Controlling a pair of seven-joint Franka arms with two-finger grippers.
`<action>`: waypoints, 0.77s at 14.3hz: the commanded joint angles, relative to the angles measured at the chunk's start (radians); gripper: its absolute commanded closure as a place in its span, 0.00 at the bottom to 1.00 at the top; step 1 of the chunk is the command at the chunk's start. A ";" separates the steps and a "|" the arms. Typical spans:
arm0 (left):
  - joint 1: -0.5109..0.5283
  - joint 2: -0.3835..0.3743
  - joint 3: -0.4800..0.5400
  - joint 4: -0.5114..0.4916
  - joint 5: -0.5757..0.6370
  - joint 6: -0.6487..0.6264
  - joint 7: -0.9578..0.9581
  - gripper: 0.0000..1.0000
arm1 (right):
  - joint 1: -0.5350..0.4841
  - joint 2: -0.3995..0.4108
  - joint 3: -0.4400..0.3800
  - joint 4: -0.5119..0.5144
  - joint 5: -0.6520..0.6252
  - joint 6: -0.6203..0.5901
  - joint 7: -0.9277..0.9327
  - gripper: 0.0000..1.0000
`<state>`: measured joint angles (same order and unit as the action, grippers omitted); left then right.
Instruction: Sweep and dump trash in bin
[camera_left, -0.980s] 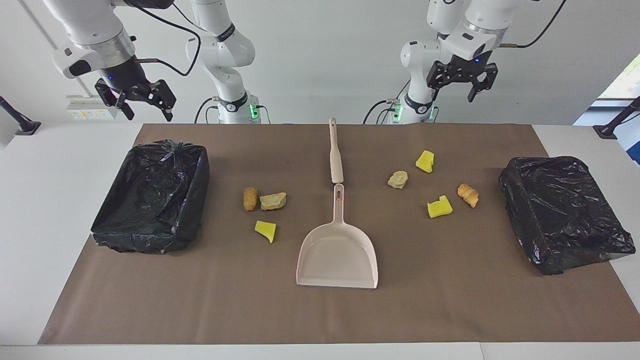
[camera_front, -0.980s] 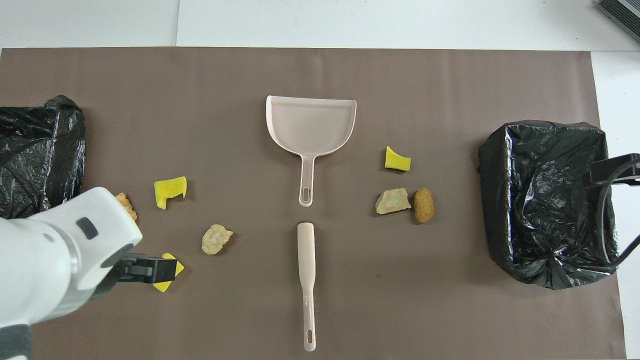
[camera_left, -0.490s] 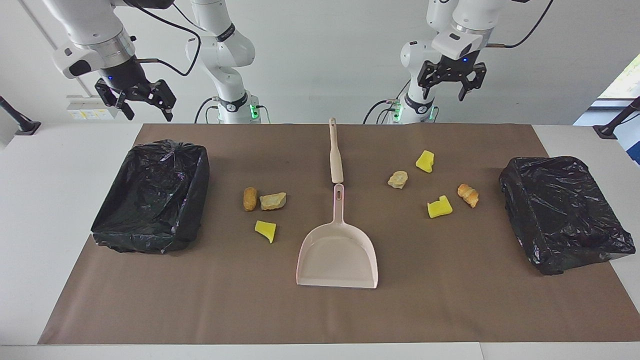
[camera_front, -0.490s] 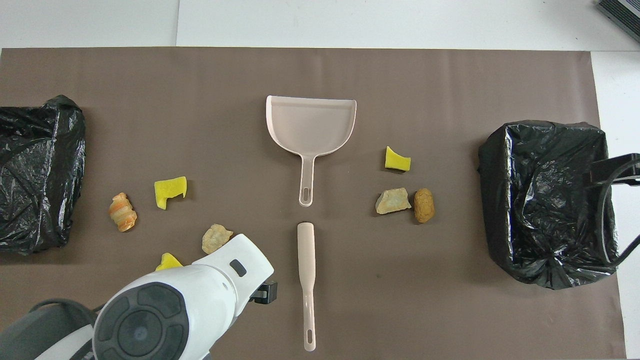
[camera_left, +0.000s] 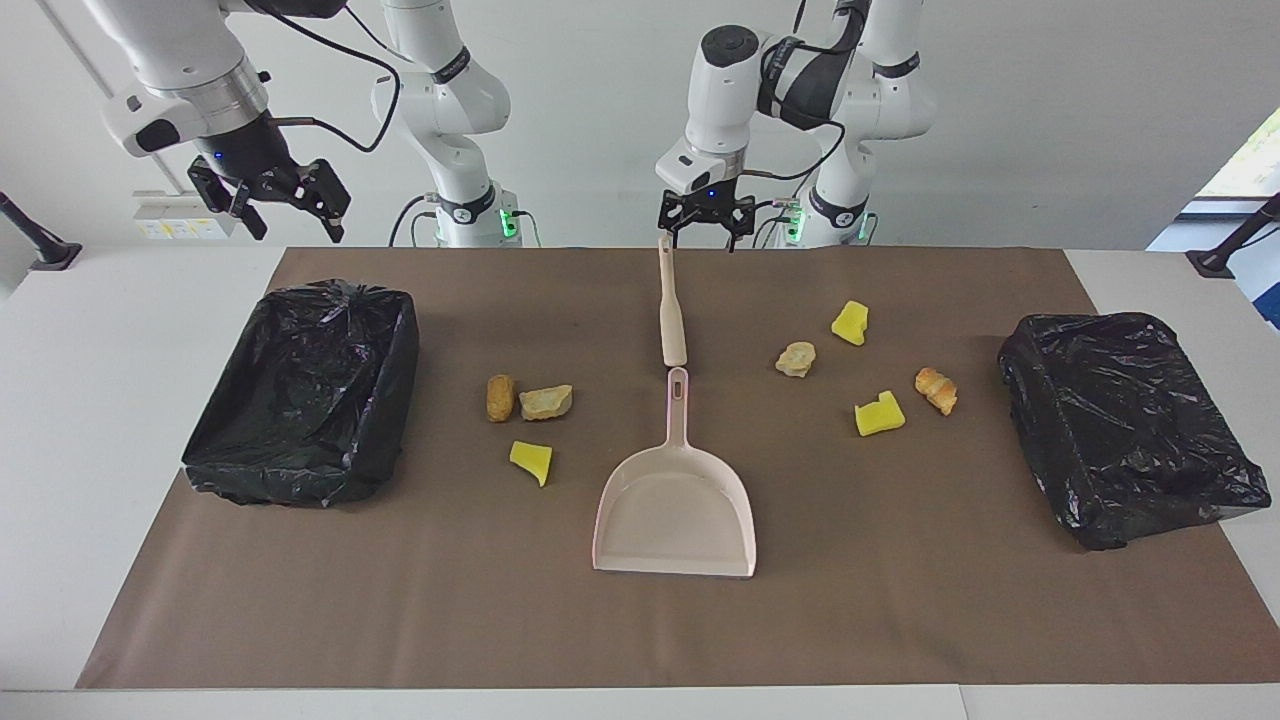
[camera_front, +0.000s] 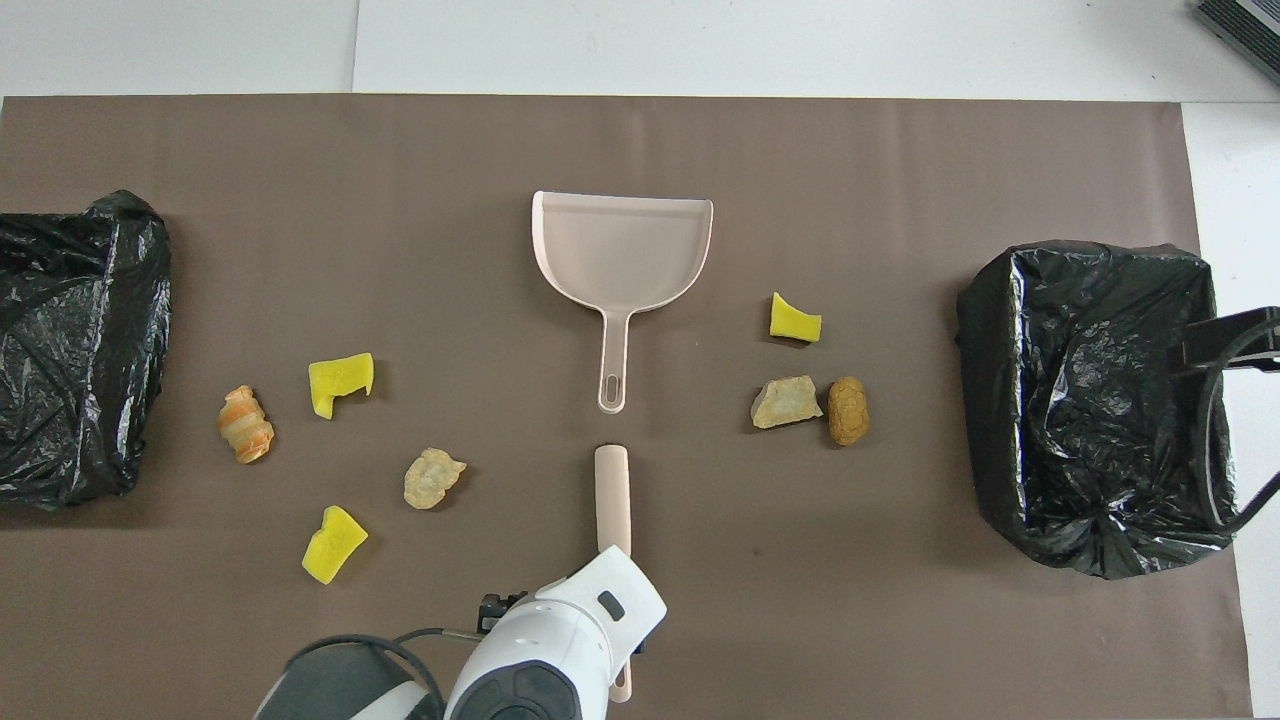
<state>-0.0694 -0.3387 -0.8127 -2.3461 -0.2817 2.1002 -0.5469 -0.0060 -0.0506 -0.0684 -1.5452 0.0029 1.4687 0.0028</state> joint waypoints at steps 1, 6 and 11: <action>-0.053 0.035 -0.013 -0.064 -0.016 0.101 -0.059 0.00 | 0.001 -0.020 0.004 -0.033 -0.004 0.028 -0.017 0.00; -0.073 0.184 -0.017 -0.062 -0.016 0.185 -0.057 0.00 | 0.006 -0.020 0.012 -0.053 0.000 0.032 -0.009 0.00; -0.079 0.195 -0.017 -0.062 -0.016 0.175 -0.054 0.15 | 0.122 0.066 0.012 -0.001 0.014 0.110 0.169 0.00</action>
<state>-0.1263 -0.1384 -0.8415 -2.4028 -0.2825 2.2656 -0.6016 0.0828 -0.0182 -0.0588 -1.5723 0.0085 1.5442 0.1277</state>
